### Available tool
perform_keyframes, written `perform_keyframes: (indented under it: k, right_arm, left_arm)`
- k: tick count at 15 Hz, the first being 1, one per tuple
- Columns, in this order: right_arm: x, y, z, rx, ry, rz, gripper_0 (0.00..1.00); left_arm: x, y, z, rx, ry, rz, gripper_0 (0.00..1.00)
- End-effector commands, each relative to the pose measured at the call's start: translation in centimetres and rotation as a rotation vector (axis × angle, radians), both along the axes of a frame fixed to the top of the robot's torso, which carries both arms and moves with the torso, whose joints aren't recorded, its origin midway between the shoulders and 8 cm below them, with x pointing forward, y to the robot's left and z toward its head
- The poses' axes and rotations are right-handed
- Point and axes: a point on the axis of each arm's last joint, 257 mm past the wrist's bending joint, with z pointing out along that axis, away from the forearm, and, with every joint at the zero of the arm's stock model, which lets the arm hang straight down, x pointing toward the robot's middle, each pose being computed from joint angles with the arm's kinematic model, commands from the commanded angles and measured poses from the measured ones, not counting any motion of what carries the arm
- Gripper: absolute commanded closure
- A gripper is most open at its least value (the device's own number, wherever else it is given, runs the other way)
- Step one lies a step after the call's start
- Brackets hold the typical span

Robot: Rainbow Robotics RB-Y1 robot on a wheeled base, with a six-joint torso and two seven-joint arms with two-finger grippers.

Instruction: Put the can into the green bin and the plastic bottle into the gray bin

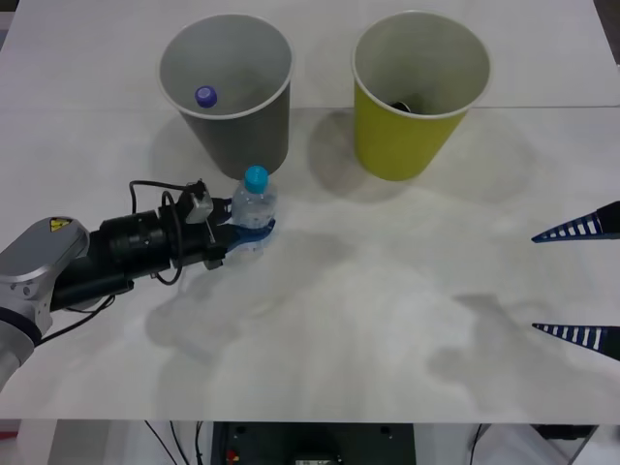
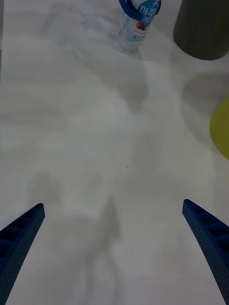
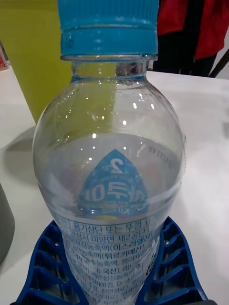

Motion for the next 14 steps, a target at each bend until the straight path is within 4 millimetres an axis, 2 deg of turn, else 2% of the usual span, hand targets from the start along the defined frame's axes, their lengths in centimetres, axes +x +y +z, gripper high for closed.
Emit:
perform_keyframes:
  k: [1, 5, 8, 11, 14]
  right_arm:
    - [0.0, 0.0, 0.0, 0.0, 0.0, 0.0, 0.0]
    - [0.0, 0.0, 0.0, 0.0, 0.0, 0.0, 0.0]
    - [0.0, 0.0, 0.0, 0.0, 0.0, 0.0, 0.0]
    - [0.0, 0.0, 0.0, 0.0, 0.0, 0.0, 0.0]
    - [0.0, 0.0, 0.0, 0.0, 0.0, 0.0, 0.0]
  left_arm:
    - [-1.4, 2.1, 0.9, 0.038, 0.041, 0.028, 1.0]
    - [-3.7, 5.2, 2.0, 0.085, 0.116, 0.081, 1.0]
    - [-5.5, 7.4, 3.8, 0.125, 0.169, 0.106, 1.0]
    - [-7.2, 9.1, 6.2, 0.144, 0.256, 0.135, 1.0]
    - [-8.0, 10.4, 8.9, 0.164, 0.33, 0.151, 1.0]
